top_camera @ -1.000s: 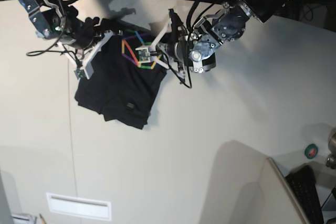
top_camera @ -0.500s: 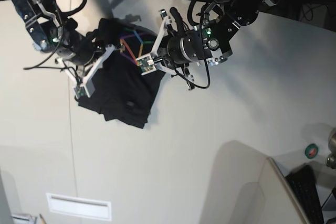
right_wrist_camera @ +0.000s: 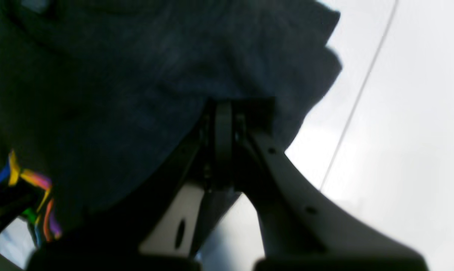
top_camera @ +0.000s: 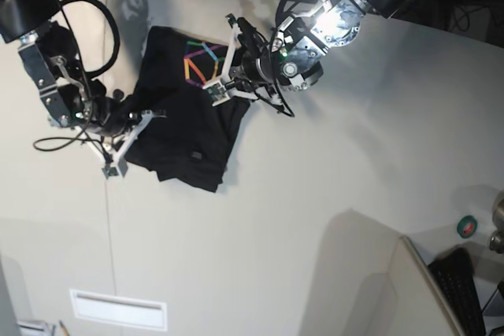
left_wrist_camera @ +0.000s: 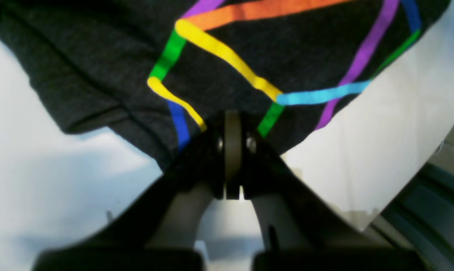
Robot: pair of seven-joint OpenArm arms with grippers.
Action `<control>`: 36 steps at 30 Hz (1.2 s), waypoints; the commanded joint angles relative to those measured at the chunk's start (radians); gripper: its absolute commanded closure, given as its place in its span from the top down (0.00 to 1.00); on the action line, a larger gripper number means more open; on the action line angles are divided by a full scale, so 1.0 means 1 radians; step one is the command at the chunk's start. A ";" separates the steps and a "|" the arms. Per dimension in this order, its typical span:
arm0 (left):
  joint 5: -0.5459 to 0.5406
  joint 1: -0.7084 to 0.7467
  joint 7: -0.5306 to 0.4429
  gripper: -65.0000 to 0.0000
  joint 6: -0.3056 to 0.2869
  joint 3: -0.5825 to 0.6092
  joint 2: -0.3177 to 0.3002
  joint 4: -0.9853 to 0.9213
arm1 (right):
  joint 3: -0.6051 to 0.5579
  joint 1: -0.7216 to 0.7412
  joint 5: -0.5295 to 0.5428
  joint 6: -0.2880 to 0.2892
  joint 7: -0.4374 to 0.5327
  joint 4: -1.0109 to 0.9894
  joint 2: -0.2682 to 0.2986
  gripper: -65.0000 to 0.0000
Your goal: Layout the t-shirt on the table in an organized manner, then fold the t-shirt properly
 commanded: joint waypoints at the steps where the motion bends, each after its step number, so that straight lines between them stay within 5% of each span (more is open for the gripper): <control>1: 0.006 0.009 0.031 0.00 -0.006 0.003 -0.004 0.001 | 0.005 0.032 -0.002 0.003 0.010 -0.028 0.005 0.00; 12: 0.003 0.040 0.038 0.00 -0.006 -0.002 -0.082 0.119 | 0.004 0.061 -0.002 0.008 0.111 -0.134 0.044 0.00; 16: 0.003 0.095 0.039 0.00 -0.006 -0.125 -0.091 0.237 | 0.027 0.010 -0.002 0.008 0.113 -0.008 0.058 0.00; 25: 0.004 0.401 0.013 0.00 -0.011 -0.445 -0.107 0.530 | 0.275 -0.349 -0.003 0.003 0.110 0.455 0.119 0.00; 32: 0.006 0.750 -0.228 0.00 -0.008 -0.521 -0.213 0.543 | 0.447 -0.757 -0.003 0.003 0.110 0.647 0.137 0.00; 36: 0.006 0.913 -0.337 0.00 -0.008 -0.521 -0.248 0.540 | 0.436 -0.940 -0.003 0.008 0.110 0.687 0.133 0.00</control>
